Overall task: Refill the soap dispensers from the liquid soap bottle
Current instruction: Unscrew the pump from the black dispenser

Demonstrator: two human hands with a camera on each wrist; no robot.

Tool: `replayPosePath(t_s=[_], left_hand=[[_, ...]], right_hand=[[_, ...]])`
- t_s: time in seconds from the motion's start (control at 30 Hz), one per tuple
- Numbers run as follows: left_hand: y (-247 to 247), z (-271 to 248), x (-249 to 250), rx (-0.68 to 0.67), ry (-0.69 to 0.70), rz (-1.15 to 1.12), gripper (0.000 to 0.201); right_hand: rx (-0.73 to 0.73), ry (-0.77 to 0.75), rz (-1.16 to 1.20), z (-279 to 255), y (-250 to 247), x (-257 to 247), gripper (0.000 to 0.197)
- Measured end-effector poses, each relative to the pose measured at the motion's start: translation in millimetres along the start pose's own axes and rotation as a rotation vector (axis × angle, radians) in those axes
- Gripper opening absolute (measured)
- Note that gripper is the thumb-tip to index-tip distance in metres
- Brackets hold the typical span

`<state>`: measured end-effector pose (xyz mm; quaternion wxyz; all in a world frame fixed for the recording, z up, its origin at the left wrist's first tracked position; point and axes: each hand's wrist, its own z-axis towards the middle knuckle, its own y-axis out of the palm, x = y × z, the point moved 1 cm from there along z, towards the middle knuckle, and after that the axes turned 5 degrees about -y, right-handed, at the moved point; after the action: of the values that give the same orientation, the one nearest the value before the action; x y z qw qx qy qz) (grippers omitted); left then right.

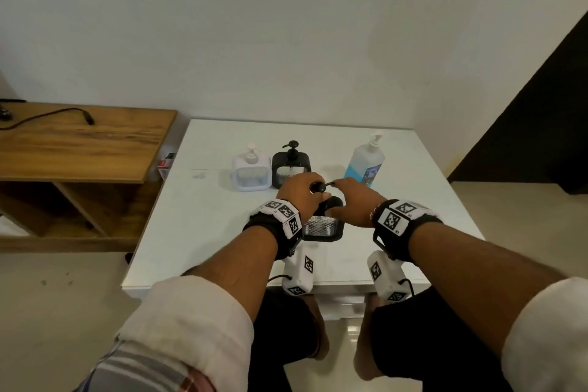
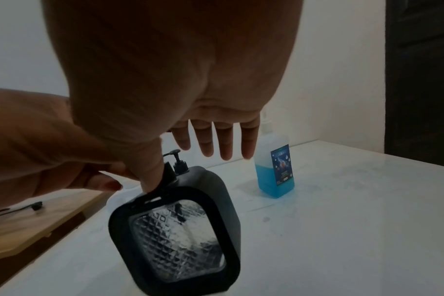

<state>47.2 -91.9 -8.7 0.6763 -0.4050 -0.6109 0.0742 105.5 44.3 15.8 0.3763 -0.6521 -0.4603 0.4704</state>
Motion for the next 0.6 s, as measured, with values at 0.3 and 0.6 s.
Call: replayPosePath(t_s=[0.3,0.6], left_hand=[[1.7,13.1,-23.0,0.065,-0.005,-0.197,0.018],[-8.8,2.0,-54.4,0.105,-0.194,-0.373,0.050]], right_hand=[[-0.158,-0.077,0.013,44.5,0.8,0.6,0.047],[-0.106,-0.175,0.174,55.3,26.5,-6.4,0.043]])
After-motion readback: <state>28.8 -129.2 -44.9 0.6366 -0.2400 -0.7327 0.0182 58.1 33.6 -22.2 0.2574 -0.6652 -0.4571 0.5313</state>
